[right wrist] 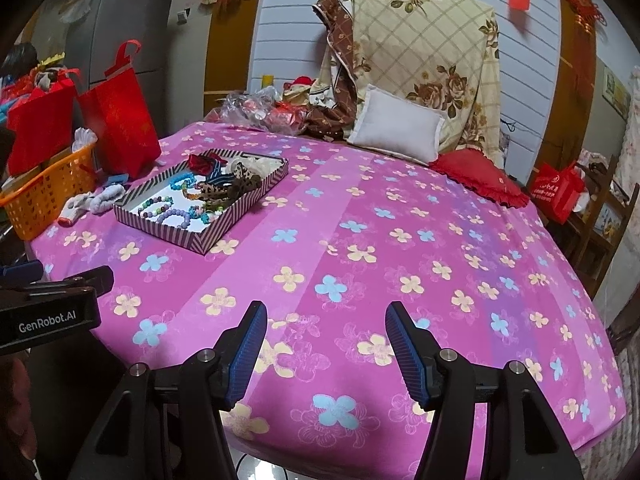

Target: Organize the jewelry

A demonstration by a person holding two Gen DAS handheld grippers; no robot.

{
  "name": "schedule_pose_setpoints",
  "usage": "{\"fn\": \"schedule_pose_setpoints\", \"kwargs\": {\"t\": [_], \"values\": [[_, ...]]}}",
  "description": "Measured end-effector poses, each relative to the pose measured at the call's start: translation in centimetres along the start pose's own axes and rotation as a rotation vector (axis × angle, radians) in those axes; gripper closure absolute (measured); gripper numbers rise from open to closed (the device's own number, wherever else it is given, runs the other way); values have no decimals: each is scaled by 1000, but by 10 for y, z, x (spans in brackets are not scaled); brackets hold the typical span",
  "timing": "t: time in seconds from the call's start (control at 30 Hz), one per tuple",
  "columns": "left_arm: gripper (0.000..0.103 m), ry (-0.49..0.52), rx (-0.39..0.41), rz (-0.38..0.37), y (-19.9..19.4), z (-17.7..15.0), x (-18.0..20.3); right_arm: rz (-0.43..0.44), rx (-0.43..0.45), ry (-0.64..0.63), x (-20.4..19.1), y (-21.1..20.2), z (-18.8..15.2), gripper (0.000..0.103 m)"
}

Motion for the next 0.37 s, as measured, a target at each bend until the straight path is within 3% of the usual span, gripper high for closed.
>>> {"fn": "schedule_pose_setpoints", "kwargs": {"t": [0.37], "values": [[1,27,35,20,-11,1,6,20,15,10,6,-9,2,43]]}}
Point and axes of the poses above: each gripper's, at about its wrist camera, not at the fingertips, and y roughly the way its jaws point, x to its right, z to its top, the point moved 2 cm from there along y, roughly the way its jaws point, and after that the axes turned 12 degrees about y, right-handed, at the moved point
